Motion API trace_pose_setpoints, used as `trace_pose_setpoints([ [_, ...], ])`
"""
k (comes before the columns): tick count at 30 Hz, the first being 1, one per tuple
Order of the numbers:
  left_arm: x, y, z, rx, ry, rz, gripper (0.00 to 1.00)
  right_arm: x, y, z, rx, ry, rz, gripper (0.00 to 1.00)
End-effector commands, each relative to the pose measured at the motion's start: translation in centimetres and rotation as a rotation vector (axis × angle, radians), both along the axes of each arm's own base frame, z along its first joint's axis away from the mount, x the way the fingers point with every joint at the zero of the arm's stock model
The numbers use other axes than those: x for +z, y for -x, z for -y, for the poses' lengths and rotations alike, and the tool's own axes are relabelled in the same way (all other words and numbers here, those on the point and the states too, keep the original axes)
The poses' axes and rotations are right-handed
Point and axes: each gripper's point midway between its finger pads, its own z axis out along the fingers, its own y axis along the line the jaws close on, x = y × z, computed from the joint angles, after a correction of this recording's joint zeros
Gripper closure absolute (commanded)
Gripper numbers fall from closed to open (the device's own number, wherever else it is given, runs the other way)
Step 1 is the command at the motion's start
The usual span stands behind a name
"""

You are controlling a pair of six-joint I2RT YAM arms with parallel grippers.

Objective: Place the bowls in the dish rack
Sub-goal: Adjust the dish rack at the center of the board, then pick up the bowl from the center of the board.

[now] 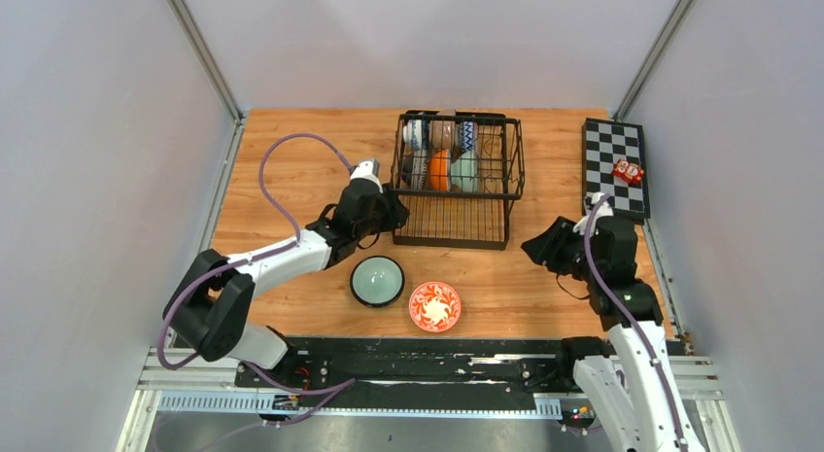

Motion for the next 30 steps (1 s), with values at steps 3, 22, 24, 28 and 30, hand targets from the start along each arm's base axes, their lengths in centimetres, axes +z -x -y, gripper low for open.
trace_pose_setpoints([
  [3,2.9,0.4,-0.6,-0.002,-0.011,0.071,0.45,-2.7,3.7,-3.5,0.15,-0.021,-0.116,0.52],
  [22,4.0,6.0,-6.4,0.024,-0.15,0.027,0.3,-6.2,6.0,-11.6,0.37,0.132,-0.176,0.42],
  [24,3.8,6.7,-6.6,0.007,-0.153,0.018,0.29,-6.5,6.1,-12.2,0.379,0.168,-0.169,0.42],
  [28,3.4,8.4,-6.6,-0.05,-0.147,-0.01,0.29,-7.3,6.4,-13.2,0.411,0.205,-0.181,0.42],
  [30,3.2,9.2,-6.2,-0.087,-0.122,-0.024,0.28,-7.6,6.6,-13.7,0.426,0.213,-0.183,0.42],
])
